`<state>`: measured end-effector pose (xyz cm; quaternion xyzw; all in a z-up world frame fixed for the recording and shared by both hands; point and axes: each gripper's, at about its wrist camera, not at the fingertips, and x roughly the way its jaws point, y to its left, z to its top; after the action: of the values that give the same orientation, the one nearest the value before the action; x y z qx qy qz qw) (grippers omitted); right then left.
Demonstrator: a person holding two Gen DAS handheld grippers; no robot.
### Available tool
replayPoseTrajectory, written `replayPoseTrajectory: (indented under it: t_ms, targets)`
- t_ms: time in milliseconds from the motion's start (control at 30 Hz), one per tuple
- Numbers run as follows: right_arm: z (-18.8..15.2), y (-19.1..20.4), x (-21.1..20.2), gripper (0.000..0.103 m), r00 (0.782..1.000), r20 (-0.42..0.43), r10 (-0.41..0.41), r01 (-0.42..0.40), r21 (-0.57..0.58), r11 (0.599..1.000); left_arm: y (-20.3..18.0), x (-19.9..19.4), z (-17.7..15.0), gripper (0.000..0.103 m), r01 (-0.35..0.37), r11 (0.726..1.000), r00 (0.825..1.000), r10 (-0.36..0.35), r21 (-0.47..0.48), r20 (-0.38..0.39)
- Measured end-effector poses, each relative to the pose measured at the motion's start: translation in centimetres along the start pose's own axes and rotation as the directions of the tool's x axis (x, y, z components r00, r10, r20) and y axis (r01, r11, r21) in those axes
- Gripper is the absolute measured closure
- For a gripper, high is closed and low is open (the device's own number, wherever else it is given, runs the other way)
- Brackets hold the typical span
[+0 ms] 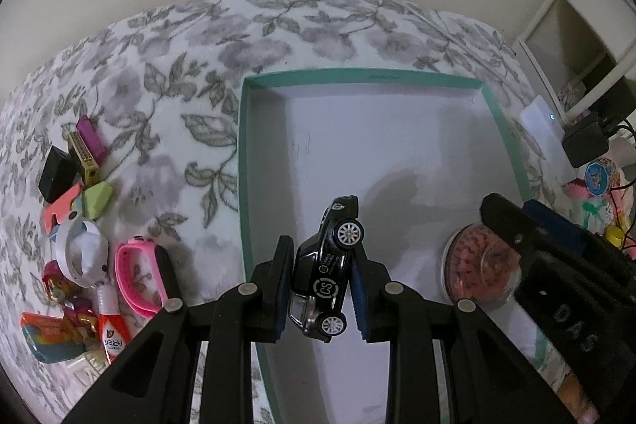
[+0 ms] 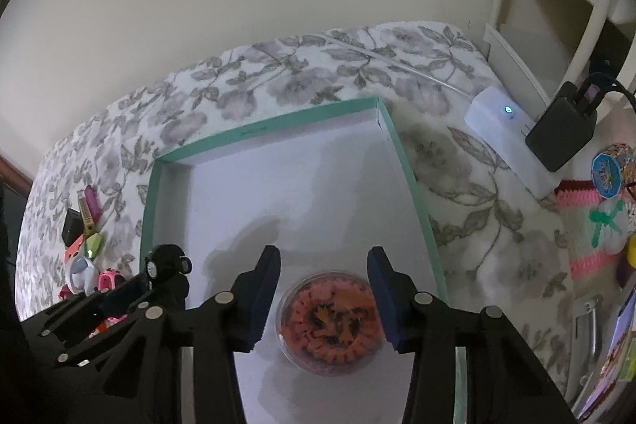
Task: Organize rigid objects
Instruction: 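Carry the car and candy tin over the teal-rimmed tray with both tools, then open both grippers to release the car and candy tin into the tray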
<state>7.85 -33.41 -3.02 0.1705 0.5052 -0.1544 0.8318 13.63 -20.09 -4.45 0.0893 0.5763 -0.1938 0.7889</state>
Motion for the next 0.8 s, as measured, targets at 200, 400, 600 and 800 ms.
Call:
replayPoseTrajectory:
  t_ms: [200, 400, 600, 800]
  targets:
    - [0.1, 0.4, -0.2, 0.054, 1.000, 0.001, -0.004, 0.004, -0.011, 1.000, 0.2, 0.1, 0.0, 0.069, 0.032, 0.999, 0.999, -0.032, -0.006, 0.009]
    - [0.1, 0.4, 0.0, 0.054, 1.000, -0.012, -0.023, 0.023, -0.017, 1.000, 0.7, -0.4, 0.1, 0.056, 0.042, 0.999, 0.999, -0.041, -0.034, 0.030]
    - [0.2, 0.6, -0.6, 0.052, 0.999, -0.001, -0.051, 0.051, -0.042, 0.998, 2.1, -1.4, 0.3, 0.040, 0.054, 0.995, 0.996, -0.048, -0.084, 0.071]
    - [0.3, 0.7, -0.6, 0.036, 0.998, 0.004, -0.065, 0.066, -0.047, 0.997, 3.3, -1.6, 0.1, 0.024, 0.083, 0.990, 0.992, -0.071, -0.114, 0.101]
